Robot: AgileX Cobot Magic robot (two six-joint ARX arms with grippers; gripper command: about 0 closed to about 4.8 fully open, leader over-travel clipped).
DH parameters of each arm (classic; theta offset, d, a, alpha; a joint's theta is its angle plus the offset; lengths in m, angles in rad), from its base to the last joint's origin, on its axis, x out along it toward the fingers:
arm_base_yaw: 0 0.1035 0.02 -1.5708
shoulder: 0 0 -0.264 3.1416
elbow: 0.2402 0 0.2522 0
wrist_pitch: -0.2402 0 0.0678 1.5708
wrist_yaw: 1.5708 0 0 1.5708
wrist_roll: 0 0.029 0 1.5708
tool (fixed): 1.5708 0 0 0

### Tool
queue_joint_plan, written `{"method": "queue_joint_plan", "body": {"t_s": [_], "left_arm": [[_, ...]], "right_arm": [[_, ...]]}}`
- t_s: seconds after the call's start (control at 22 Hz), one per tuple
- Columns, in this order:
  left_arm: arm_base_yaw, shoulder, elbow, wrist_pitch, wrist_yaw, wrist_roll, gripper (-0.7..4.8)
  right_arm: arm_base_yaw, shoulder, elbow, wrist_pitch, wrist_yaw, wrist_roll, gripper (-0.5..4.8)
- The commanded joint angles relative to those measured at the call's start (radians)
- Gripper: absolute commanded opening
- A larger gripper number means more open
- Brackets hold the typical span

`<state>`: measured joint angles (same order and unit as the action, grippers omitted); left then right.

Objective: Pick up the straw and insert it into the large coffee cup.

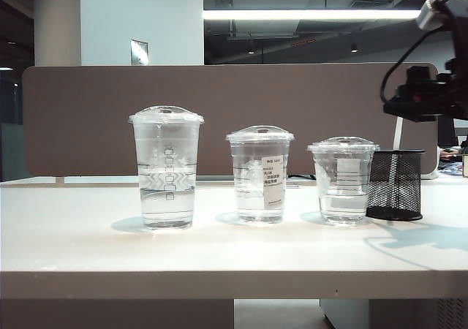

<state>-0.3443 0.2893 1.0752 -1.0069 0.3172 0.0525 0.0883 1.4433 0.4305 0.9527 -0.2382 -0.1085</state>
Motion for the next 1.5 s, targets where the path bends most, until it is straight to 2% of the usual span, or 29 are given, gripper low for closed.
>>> {"method": "queue_joint_plan", "body": {"t_s": [0.05,0.09,0.23,0.27,0.41,0.59,0.82,1.0,1.09,1.14,1.18,1.23,1.32,1.5], "left_arm": [[0.0,0.002,0.002,0.01,-0.002,0.0,-0.02],[0.0,0.002,0.002,0.01,-0.003,0.0,-0.02],[0.0,0.002,0.002,0.01,-0.003,0.0,-0.02],[0.0,0.002,0.002,0.01,-0.003,0.0,-0.02],[0.0,0.002,0.002,0.01,-0.003,0.0,-0.02],[0.0,0.002,0.002,0.01,-0.003,0.0,-0.02],[0.0,0.002,0.002,0.01,-0.003,0.0,-0.02],[0.0,0.002,0.002,0.011,-0.003,0.0,-0.02],[0.0,0.002,0.002,0.01,-0.002,0.0,-0.02],[0.0,0.002,0.002,0.01,-0.003,0.0,-0.02],[0.0,0.002,0.002,0.01,-0.003,0.0,-0.02],[0.0,0.002,0.002,0.01,-0.003,0.0,-0.02],[0.0,0.003,0.002,0.01,-0.003,0.0,-0.02],[0.0,0.002,0.002,0.01,-0.003,0.0,-0.02]], "right_arm": [[0.001,0.051,0.05,0.01,-0.005,0.005,1.83],[0.001,0.058,0.056,0.005,-0.005,0.005,1.44],[0.001,0.065,0.06,-0.012,-0.004,0.005,1.2],[0.001,0.065,0.06,-0.013,-0.004,0.005,0.83],[0.001,0.064,0.067,0.015,-0.005,0.005,0.39],[0.001,0.043,0.116,0.039,-0.012,0.005,0.33],[0.0,-0.041,0.218,-0.06,-0.012,0.005,0.21],[0.0,-0.15,0.331,-0.243,-0.049,0.004,0.22],[0.0,-0.25,0.479,-0.497,-0.126,0.004,0.21],[0.0,-0.267,0.521,-0.559,-0.158,0.005,0.21],[0.008,-0.286,0.626,-0.698,-0.231,0.008,0.21],[0.023,-0.287,0.677,-0.764,-0.243,0.008,0.21],[0.143,-0.253,0.883,-0.992,-0.251,0.008,0.21],[0.295,-0.162,1.008,-1.03,-0.234,0.007,0.21]]}}
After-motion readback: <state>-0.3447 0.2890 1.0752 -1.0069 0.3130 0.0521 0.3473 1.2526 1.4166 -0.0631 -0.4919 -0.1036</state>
